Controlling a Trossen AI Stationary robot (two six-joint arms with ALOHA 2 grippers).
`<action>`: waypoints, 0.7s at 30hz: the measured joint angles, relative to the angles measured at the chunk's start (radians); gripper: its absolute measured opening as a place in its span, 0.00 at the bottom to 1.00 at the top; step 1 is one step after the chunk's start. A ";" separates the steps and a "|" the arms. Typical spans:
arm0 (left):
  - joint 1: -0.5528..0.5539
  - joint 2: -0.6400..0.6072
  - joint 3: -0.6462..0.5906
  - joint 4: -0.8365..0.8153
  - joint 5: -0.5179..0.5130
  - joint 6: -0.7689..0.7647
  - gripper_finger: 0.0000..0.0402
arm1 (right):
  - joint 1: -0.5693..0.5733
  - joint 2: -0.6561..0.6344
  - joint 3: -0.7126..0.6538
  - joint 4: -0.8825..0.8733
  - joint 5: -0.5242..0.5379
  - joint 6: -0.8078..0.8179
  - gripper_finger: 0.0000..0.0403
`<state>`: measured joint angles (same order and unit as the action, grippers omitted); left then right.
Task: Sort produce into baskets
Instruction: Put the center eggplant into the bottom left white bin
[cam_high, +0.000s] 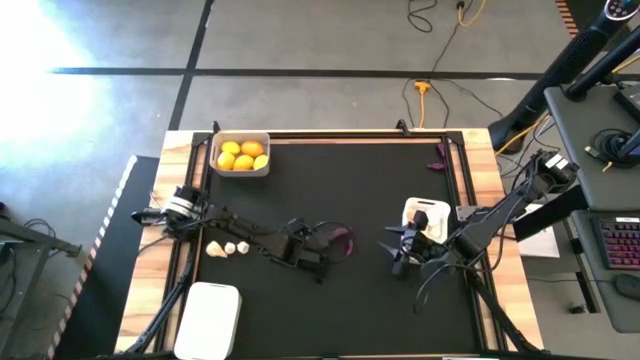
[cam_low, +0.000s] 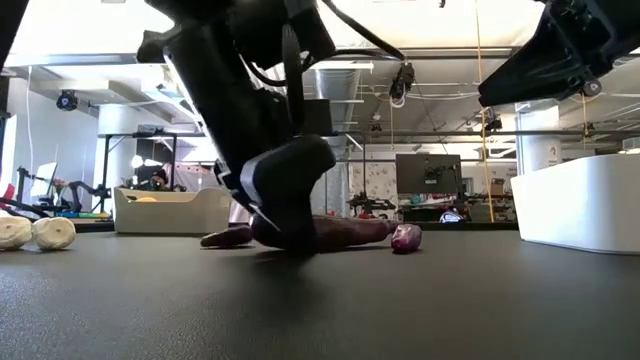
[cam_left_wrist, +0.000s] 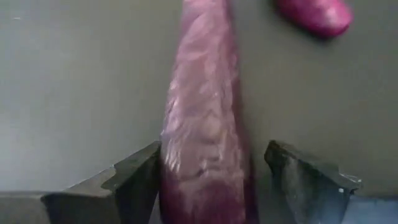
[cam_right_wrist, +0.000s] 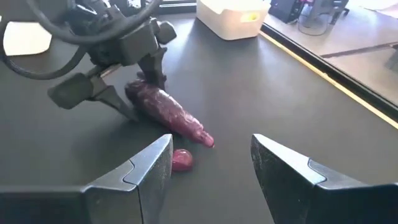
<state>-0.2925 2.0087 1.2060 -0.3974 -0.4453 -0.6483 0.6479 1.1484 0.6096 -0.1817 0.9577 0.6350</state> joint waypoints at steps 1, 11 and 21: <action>-0.002 0.000 -0.011 0.036 0.009 0.000 0.70 | 0.000 0.000 -0.001 0.000 0.000 0.000 0.52; -0.028 0.004 -0.042 0.153 0.038 -0.063 0.70 | 0.000 0.000 -0.008 0.001 -0.019 0.017 0.52; -0.038 0.008 0.069 0.018 -0.017 -0.022 0.41 | 0.000 0.000 -0.023 0.000 -0.023 0.039 0.52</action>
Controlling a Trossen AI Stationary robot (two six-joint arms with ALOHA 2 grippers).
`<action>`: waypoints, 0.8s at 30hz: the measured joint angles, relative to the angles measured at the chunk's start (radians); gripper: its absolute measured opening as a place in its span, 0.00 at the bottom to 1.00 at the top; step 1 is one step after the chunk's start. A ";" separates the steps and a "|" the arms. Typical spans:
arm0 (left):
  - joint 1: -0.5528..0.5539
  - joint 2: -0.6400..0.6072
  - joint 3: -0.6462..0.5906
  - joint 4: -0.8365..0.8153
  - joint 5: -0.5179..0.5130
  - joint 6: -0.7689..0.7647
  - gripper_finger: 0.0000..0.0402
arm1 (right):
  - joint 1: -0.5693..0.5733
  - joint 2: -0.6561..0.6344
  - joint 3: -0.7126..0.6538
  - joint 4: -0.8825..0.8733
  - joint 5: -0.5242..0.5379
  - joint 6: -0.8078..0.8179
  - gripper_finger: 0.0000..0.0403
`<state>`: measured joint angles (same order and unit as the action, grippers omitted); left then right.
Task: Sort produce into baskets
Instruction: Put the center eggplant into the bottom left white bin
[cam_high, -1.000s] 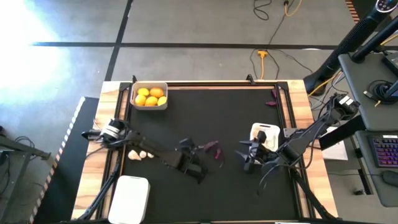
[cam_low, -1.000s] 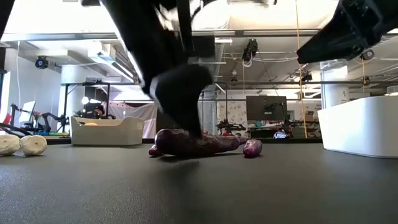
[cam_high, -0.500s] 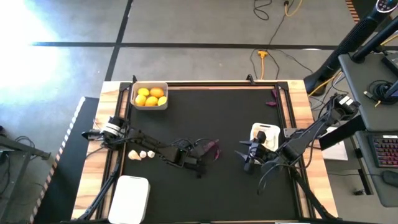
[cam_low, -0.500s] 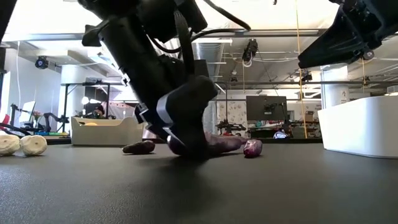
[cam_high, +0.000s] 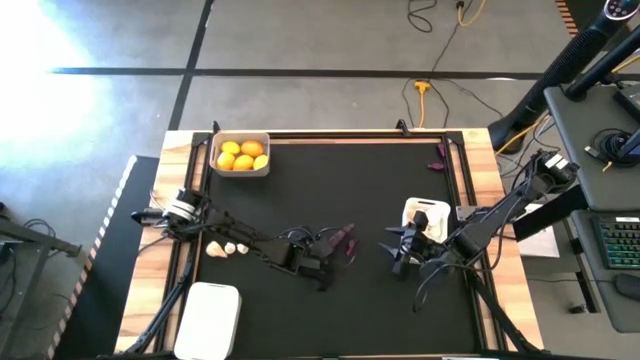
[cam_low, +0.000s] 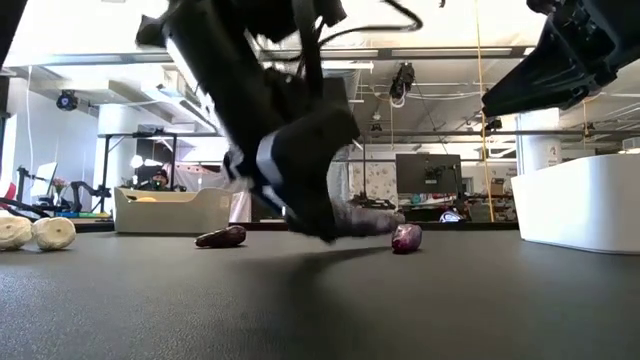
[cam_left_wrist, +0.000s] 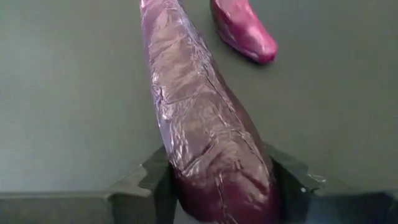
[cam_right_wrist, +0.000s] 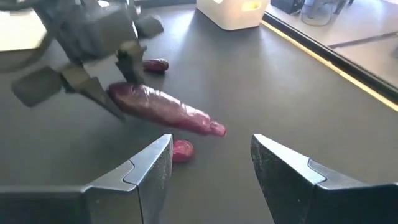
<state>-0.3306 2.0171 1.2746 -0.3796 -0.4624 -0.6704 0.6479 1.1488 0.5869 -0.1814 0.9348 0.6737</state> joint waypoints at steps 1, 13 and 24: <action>-0.004 -0.005 0.029 -0.057 -0.005 -0.002 0.41 | 0.000 0.000 0.000 0.000 0.000 -0.012 0.52; -0.225 -0.056 0.513 -1.076 0.059 -0.428 0.44 | 0.000 0.000 0.000 0.000 0.010 -0.136 0.52; -0.527 -0.066 0.641 -1.192 0.531 -0.885 0.44 | -0.001 0.000 -0.002 0.008 0.023 -0.136 0.52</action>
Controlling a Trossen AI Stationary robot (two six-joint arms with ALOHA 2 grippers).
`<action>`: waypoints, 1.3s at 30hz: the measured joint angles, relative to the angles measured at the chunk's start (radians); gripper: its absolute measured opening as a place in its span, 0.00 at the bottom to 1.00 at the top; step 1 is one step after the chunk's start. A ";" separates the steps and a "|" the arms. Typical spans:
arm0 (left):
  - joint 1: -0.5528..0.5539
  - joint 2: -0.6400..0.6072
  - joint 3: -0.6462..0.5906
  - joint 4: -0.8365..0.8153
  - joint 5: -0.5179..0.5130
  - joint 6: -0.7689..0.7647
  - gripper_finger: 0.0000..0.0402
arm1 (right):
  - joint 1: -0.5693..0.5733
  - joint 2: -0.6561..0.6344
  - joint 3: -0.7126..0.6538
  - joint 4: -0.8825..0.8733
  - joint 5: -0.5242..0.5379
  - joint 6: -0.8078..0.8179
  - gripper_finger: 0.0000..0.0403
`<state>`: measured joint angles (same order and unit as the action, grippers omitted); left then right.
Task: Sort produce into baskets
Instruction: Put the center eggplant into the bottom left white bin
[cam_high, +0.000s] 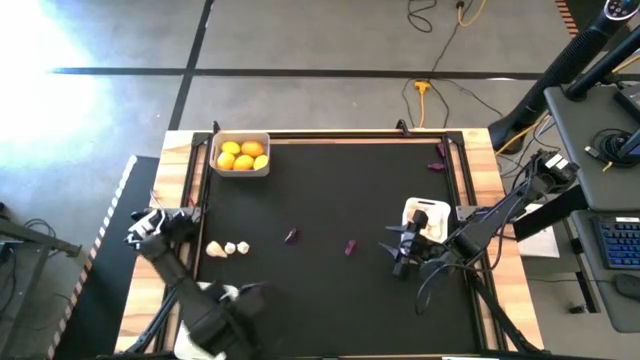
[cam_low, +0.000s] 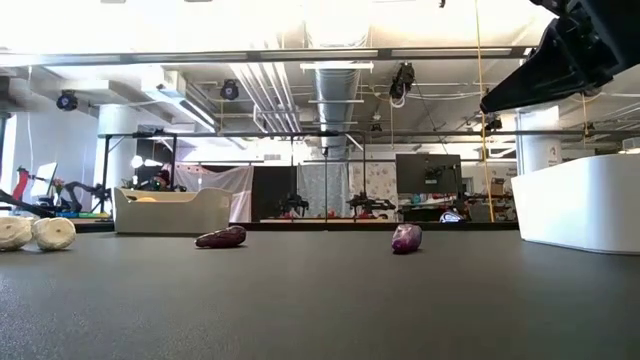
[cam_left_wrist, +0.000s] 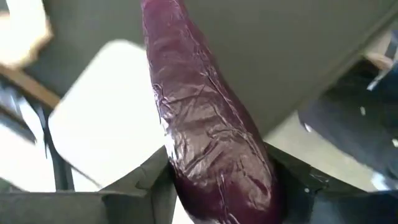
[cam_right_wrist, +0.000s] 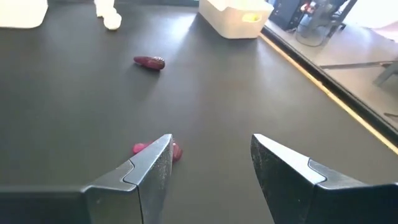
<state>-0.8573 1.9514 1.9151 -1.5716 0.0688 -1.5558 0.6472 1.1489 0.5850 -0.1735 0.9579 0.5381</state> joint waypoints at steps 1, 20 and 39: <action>-0.022 0.000 0.004 0.001 0.036 -0.051 0.44 | 0.000 0.000 0.000 0.000 0.014 0.000 0.52; -0.236 -0.004 -0.098 0.001 0.072 -0.641 0.44 | -0.006 0.000 0.000 0.016 0.119 -0.025 0.52; -0.135 -0.065 -0.381 0.249 0.189 -0.423 0.44 | -0.006 0.000 -0.007 0.015 0.036 0.040 0.52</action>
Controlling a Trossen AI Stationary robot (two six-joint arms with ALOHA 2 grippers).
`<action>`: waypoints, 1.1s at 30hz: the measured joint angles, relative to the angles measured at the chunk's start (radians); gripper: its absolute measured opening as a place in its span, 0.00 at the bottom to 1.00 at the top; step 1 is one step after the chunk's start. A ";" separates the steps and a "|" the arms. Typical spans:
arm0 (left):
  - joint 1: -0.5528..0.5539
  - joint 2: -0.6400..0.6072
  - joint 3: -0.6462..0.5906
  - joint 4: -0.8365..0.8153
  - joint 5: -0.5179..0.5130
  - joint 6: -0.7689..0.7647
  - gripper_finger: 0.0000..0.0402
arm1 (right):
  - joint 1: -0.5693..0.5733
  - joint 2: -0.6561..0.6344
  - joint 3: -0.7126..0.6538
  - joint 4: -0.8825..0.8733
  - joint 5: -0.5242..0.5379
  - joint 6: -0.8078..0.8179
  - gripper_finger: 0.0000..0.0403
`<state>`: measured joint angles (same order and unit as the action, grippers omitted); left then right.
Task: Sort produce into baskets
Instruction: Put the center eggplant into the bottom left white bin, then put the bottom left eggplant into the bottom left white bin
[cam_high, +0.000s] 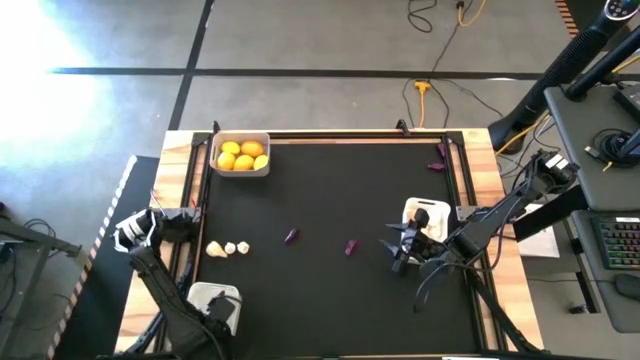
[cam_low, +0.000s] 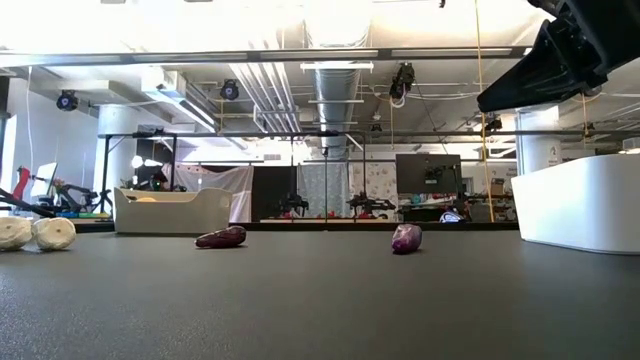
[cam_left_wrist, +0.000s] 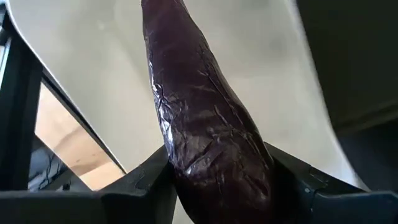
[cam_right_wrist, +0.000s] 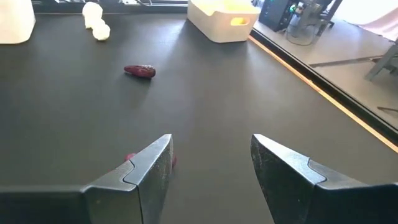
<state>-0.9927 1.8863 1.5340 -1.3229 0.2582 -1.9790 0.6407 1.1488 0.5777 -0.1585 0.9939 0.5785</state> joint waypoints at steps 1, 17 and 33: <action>0.003 -0.007 -0.030 0.025 0.017 -0.003 0.44 | 0.000 0.000 0.000 0.000 0.000 0.000 0.52; 0.018 -0.011 -0.055 0.071 0.134 0.018 0.62 | 0.000 0.000 -0.008 0.000 -0.003 0.004 0.52; 0.283 -0.011 0.186 -0.240 -0.595 0.429 0.56 | 0.000 0.000 -0.008 0.010 -0.002 0.005 0.52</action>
<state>-0.7099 1.8758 1.7200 -1.5628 -0.3369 -1.5496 0.6407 1.1484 0.5697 -0.1490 0.9916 0.5834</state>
